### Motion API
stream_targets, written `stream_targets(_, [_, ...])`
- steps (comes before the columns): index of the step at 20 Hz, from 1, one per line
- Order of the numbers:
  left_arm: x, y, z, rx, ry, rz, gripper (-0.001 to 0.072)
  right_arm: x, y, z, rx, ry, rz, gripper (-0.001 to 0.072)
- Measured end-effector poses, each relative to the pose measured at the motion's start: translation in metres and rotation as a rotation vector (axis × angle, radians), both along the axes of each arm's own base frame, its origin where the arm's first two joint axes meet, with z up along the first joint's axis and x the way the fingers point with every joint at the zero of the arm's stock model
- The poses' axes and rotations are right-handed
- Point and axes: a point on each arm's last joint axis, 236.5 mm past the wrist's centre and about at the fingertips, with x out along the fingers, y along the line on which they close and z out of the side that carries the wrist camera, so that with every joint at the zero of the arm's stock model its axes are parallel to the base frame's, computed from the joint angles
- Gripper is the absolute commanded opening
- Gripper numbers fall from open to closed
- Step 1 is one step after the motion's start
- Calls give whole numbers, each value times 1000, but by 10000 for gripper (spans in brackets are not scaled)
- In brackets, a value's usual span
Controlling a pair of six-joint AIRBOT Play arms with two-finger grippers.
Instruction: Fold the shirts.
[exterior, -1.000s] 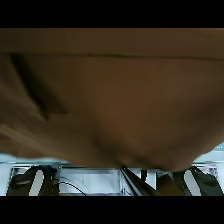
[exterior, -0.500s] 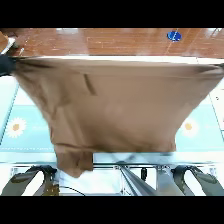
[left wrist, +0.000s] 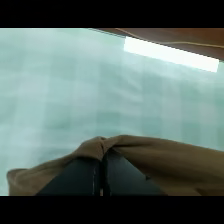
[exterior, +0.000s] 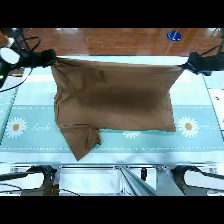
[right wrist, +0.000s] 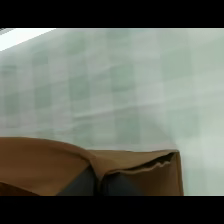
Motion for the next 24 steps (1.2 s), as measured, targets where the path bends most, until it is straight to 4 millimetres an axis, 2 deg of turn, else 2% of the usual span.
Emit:
stream_targets(3, [3,-10,-32,-39,89,-18,22,22,0,-31,36,49,-16,23])
stream_targets(7, [-9,-12,-53,-64,187,-40,23,26,3,-49,64,99,-5,23])
stream_targets(11, [-35,-3,-65,-78,317,-84,22,6,5,-54,78,183,70,23])
stream_targets(16, [-96,-5,-102,-60,546,-231,23,-39,0,-83,31,358,159,23])
stream_targets(17, [-106,-5,-111,-62,584,-246,47,-46,1,-89,32,383,166,24])
stream_targets(18, [-115,-6,-119,-64,620,-260,260,-50,1,-96,33,403,167,95])
stream_targets(19, [-120,-7,-125,-67,644,-270,497,-55,1,-102,33,421,165,319])
stream_targets(20, [-128,-8,-131,-70,675,-281,508,-58,0,-108,32,431,159,410])
stream_targets(22, [-140,-8,-135,-62,721,-305,508,-63,0,-113,38,450,146,410])
stream_targets(24, [-151,1,-132,-39,755,-313,508,-73,-7,-109,24,471,142,410])
